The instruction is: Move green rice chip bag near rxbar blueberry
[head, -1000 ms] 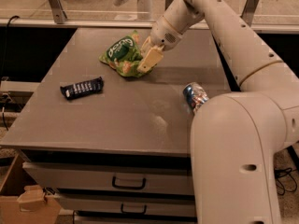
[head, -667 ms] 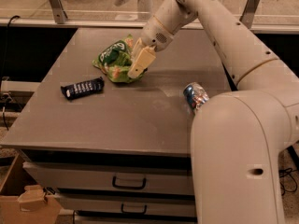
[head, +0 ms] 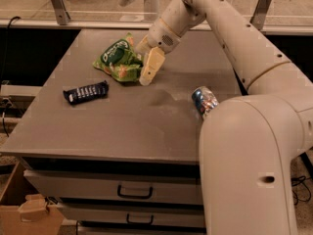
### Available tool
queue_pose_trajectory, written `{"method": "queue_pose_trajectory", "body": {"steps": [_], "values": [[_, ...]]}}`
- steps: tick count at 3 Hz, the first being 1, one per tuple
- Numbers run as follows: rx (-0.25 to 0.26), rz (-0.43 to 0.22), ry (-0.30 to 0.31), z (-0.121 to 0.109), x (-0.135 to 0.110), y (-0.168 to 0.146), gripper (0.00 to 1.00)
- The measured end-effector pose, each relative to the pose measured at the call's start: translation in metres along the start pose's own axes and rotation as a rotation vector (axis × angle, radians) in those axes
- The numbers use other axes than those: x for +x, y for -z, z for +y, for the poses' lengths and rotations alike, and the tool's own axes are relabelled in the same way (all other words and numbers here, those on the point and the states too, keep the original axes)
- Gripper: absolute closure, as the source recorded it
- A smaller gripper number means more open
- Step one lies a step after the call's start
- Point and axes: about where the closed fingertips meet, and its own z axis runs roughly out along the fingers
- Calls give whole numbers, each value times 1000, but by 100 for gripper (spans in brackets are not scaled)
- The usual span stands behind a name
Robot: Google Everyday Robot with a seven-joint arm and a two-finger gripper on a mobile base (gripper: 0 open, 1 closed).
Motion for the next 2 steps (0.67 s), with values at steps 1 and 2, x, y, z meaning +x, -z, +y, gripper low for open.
{"method": "queue_pose_trajectory", "body": {"steps": [1,2], "values": [[71,-8,-19,1,3,21,0],[293,-70,-37,25,17,103,0]]}}
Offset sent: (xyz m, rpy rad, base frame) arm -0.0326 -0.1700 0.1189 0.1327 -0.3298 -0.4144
